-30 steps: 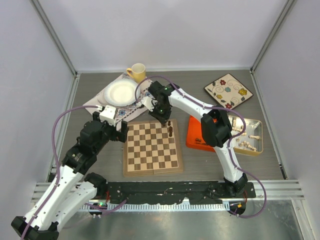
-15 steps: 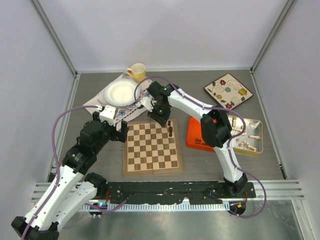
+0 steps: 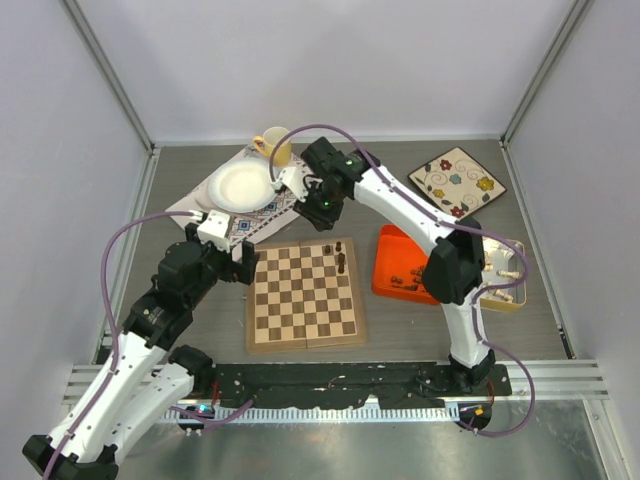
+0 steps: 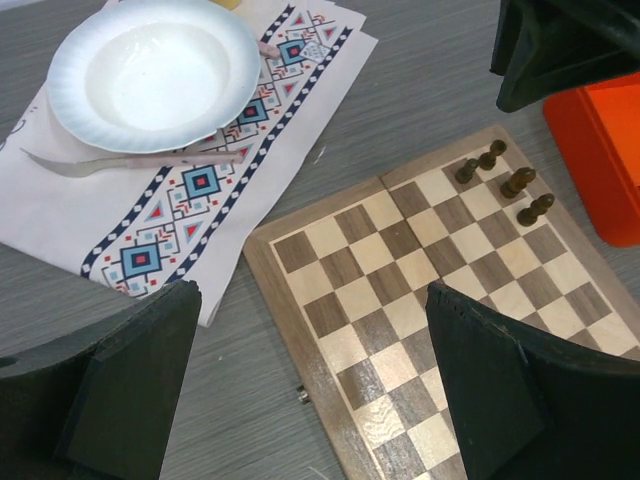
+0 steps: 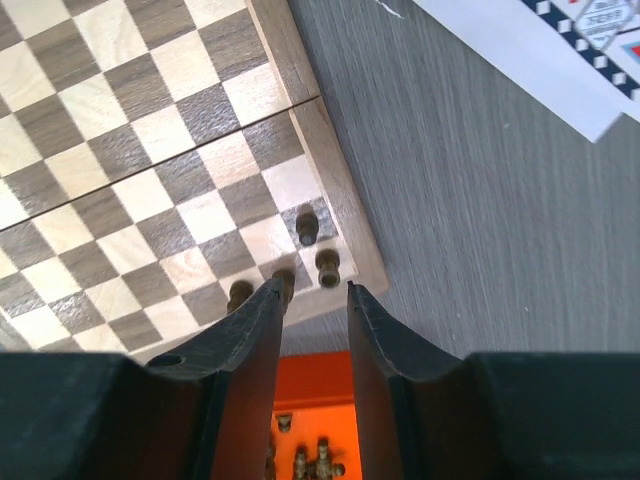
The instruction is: Set up the chess pieces on the board
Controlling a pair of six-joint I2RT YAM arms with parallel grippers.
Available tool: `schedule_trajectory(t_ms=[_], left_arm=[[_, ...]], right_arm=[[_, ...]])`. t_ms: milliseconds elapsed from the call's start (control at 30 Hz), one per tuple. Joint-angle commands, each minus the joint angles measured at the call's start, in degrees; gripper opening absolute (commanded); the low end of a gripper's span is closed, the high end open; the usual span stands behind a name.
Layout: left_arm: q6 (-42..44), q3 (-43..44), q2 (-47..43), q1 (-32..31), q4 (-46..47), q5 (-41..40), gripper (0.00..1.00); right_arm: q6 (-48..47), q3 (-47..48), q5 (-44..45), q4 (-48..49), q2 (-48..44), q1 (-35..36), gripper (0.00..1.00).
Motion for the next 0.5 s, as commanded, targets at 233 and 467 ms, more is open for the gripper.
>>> schedule_trajectory(t_ms=[233, 467], left_arm=[[-15.78, 1.03, 3.02, 0.33, 8.96, 10.18, 1.0], [-24.57, 0.5, 7.59, 0.33, 16.68, 15.88, 1.0]], right_arm=[[1.42, -18.61, -8.24, 5.17, -21.9, -10.8, 0.38], [6.43, -37.23, -12.49, 12.89, -32.19, -24.17, 0.38]])
